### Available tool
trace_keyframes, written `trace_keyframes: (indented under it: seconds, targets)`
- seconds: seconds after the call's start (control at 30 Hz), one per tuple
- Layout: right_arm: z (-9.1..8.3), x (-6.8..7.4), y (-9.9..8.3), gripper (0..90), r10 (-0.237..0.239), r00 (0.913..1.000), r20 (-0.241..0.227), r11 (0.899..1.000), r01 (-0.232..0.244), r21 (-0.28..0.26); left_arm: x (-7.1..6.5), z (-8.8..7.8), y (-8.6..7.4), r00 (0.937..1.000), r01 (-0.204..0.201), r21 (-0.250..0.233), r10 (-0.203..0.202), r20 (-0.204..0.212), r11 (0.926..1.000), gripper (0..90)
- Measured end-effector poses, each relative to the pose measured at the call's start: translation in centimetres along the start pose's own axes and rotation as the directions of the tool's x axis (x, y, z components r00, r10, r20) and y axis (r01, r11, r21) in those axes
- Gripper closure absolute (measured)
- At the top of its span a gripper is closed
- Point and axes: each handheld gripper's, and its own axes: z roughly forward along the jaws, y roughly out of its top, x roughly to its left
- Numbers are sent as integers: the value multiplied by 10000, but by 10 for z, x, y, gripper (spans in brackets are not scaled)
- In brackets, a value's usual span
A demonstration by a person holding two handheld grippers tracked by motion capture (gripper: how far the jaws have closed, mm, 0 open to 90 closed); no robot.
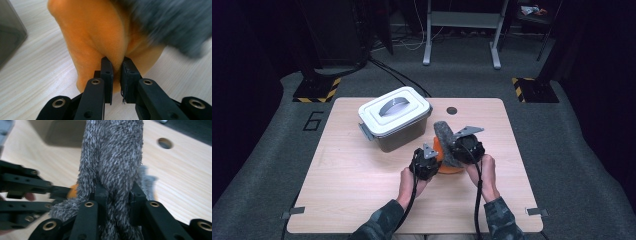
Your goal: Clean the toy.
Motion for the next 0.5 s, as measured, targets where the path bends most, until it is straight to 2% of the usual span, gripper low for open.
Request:
trace_keyframes:
  seconds: [0.03,0.1,0.2,0.23,0.27,0.33,0.37,0.5]
  targets:
    - [6,3,0,735,-246,9997,-25,9995,247,183,0,0,0,9998,-169,103,169,-42,9998,818]
    - [16,6,-1,737,-425,9990,158,9987,420,288,1,2,-2,9999,-107,128,107,-51,9999,817]
    - [18,5,-2,740,-240,9995,187,9992,234,317,4,3,-4,9999,149,-17,-149,77,9999,815]
    - [19,3,-2,740,-342,9992,193,9990,336,285,4,3,-5,9999,110,19,-110,24,9999,815]
    - [18,2,-3,740,-166,9997,191,9995,161,263,4,3,-5,9999,90,19,-90,46,10000,815]
    - [17,-2,-4,740,-186,9995,274,9995,178,270,4,2,-5,10000,22,37,-22,23,10000,815]
    - [16,-3,-5,739,18,9994,338,9997,-26,234,3,3,-5,10000,79,1,-79,47,10000,815]
    - [13,-18,-11,738,369,9975,610,9990,-385,248,5,3,-6,10000,11,23,-11,50,10000,815]
